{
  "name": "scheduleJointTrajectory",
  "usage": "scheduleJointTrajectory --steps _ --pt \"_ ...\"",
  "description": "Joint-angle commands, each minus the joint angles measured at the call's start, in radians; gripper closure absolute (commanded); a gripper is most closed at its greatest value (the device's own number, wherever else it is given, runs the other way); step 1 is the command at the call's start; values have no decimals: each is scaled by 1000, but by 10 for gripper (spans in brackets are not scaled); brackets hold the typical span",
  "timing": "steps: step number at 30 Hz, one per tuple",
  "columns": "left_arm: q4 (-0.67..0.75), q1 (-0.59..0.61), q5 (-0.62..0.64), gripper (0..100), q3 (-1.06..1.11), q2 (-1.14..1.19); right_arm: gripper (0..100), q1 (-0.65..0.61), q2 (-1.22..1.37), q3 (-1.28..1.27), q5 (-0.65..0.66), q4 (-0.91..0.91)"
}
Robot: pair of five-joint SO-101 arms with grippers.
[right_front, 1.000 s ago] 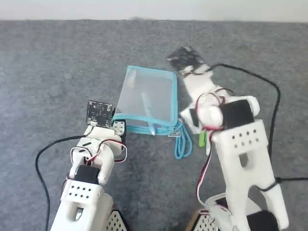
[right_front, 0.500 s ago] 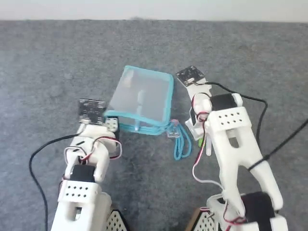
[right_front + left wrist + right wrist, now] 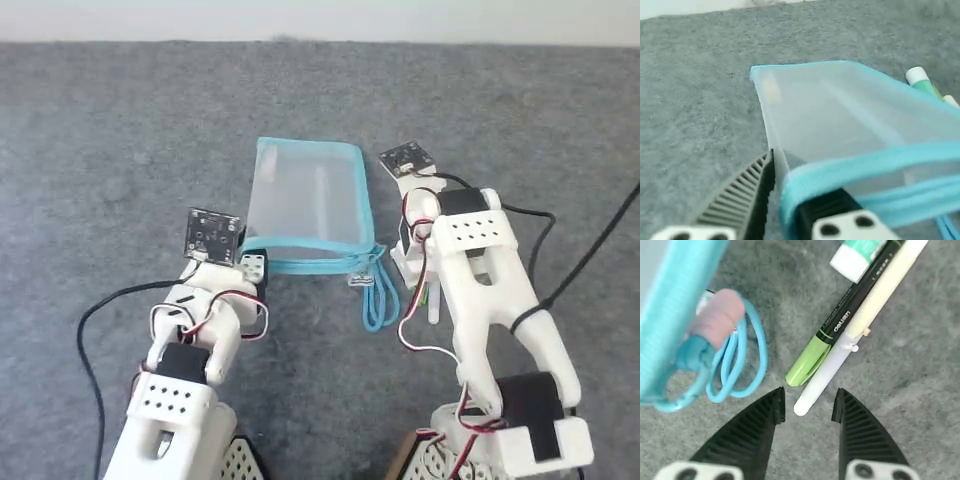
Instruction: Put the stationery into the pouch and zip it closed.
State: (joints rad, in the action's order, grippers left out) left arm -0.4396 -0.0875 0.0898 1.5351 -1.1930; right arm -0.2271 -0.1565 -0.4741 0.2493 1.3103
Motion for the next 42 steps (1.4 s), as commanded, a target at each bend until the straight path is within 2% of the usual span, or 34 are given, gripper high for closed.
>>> scheduleJointTrajectory --steps 1,7,10,18,22,36,42 --pt "-6 69 8 988 -84 -20 829 13 -10 9 -9 -12" --pt "-6 64 15 988 -59 -20 829 15 1 6 -15 -15" --pt "-6 -18 -5 988 -24 -28 829 15 -1 -14 -17 -27" --pt "-6 74 25 988 -62 -20 829 88 -1 -46 -18 -64" --pt "-6 15 20 988 -38 -26 829 88 10 -101 -75 -142" --pt "-6 29 20 988 -39 -28 833 107 205 -115 -86 -202" --pt "-5 29 20 988 -39 -28 998 107 216 -114 -71 -200"
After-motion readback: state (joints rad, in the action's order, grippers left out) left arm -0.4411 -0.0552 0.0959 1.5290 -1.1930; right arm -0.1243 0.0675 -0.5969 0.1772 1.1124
